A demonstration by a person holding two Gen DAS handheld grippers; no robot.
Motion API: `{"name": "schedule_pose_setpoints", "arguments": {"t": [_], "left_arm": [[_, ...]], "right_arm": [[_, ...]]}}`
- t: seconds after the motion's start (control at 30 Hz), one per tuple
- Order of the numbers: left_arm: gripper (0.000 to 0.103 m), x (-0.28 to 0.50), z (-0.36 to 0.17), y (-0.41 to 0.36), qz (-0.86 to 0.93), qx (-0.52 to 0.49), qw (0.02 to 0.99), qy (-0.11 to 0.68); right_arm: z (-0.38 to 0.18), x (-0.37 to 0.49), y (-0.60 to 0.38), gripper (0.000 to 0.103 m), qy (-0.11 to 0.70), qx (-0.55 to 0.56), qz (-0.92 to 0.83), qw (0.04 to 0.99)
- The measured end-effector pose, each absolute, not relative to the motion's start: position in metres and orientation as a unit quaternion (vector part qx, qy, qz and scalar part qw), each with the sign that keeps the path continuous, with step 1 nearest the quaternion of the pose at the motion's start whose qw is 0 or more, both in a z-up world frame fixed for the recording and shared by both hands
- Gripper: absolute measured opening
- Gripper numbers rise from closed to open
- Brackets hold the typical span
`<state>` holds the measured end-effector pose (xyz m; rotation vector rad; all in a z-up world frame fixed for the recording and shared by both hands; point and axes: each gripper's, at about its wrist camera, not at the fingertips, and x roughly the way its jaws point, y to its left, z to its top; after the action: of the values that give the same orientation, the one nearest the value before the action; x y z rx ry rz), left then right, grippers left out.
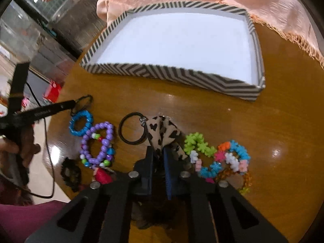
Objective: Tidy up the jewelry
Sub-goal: 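Grasp the leopard-print bow scrunchie with the right gripper while the left grasps black hair tie, then carry both items into the striped tray and open both grippers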
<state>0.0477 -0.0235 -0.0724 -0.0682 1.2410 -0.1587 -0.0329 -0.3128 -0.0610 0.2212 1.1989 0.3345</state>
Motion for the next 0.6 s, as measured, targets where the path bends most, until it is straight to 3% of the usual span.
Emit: {"name": "schedule_pose_setpoints", "arguments": {"t": [0.4, 0.43, 0.53, 0.6], "left_arm": [[0.002, 0.043, -0.021, -0.021, -0.112, -0.048, 0.831, 0.543], [0.002, 0.042, -0.020, -0.022, -0.113, -0.047, 0.831, 0.542], [0.002, 0.040, -0.020, -0.021, -0.115, -0.046, 0.830, 0.544], [0.002, 0.039, -0.019, -0.023, -0.114, -0.044, 0.830, 0.544]], "right_arm": [[-0.021, -0.038, -0.331, 0.006, 0.531, 0.114, 0.168, 0.823], [-0.025, -0.036, -0.332, 0.010, 0.539, 0.119, 0.166, 0.817], [-0.040, -0.034, -0.325, 0.058, 0.565, 0.106, 0.153, 0.804], [-0.049, -0.035, -0.315, 0.059, 0.574, 0.086, 0.154, 0.799]]}}
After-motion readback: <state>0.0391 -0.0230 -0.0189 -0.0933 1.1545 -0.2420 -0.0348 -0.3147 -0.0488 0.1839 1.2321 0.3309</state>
